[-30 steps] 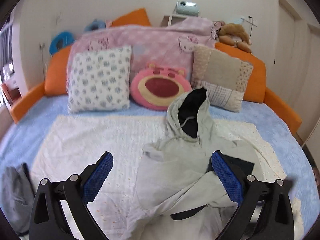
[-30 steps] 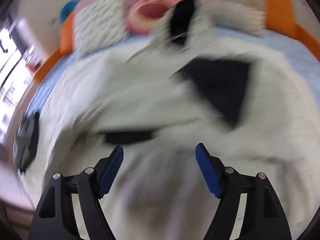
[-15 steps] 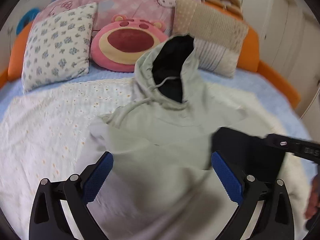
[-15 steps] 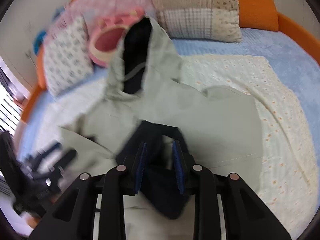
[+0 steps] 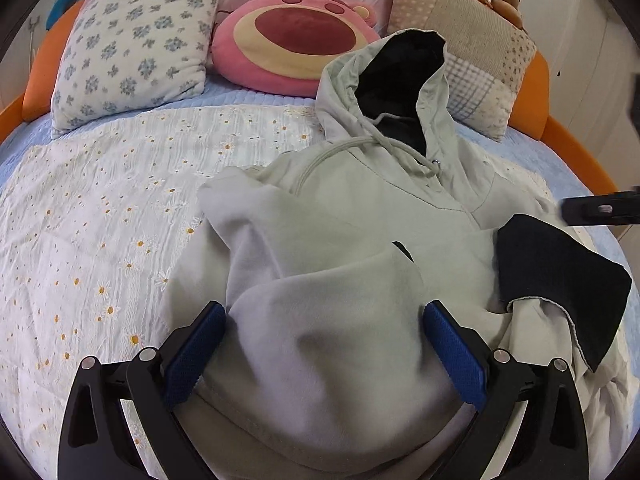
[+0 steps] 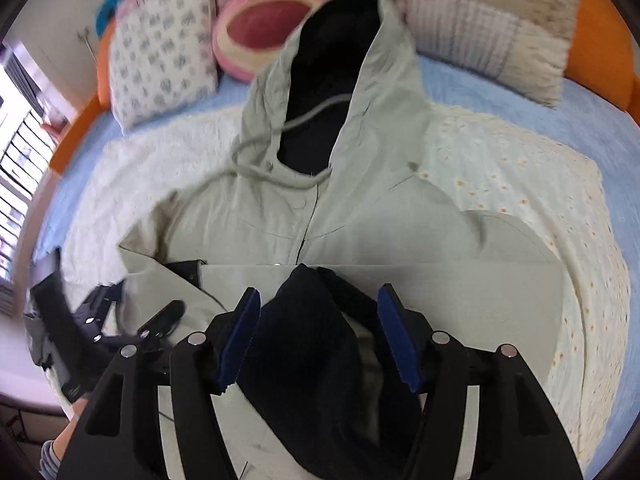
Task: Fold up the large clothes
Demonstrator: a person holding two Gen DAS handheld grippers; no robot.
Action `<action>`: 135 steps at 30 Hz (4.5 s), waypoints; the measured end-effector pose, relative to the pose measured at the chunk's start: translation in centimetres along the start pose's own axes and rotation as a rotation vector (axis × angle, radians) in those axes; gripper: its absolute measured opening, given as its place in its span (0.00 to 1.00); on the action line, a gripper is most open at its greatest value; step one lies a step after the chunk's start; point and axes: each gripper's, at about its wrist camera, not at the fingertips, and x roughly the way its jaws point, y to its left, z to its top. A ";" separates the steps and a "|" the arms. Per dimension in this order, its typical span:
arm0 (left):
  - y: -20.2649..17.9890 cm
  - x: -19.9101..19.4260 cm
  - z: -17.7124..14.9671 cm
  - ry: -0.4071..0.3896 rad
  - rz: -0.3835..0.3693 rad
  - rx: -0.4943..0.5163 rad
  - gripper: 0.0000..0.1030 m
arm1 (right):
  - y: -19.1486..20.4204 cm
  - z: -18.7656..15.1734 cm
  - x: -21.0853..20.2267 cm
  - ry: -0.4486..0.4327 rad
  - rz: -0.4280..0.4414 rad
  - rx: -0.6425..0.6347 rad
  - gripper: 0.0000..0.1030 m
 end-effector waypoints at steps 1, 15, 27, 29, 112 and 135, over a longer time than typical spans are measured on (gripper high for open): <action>0.1 0.0 0.0 0.003 -0.004 -0.001 0.97 | 0.2 0.1 0.6 0.023 -0.019 -0.010 0.59; 1.0 -0.7 0.3 0.029 -0.039 -0.063 0.97 | 3.7 -2.4 -4.9 -0.005 0.005 -0.177 0.18; -0.6 -3.1 -1.6 0.041 -0.036 -0.044 0.97 | 0.7 -17.0 -12.0 -0.141 0.101 -0.237 0.18; -0.8 -3.1 -2.2 0.054 -0.028 -0.034 0.97 | -0.5 -18.4 -10.3 -0.121 0.098 -0.205 0.18; -9.4 -0.8 -5.6 -0.206 -0.035 0.053 0.97 | -6.1 14.5 0.6 -0.473 -0.127 0.162 0.09; -9.5 -2.1 -7.7 -0.149 0.014 0.065 0.97 | -2.4 -16.3 -11.9 -0.491 0.093 0.097 0.09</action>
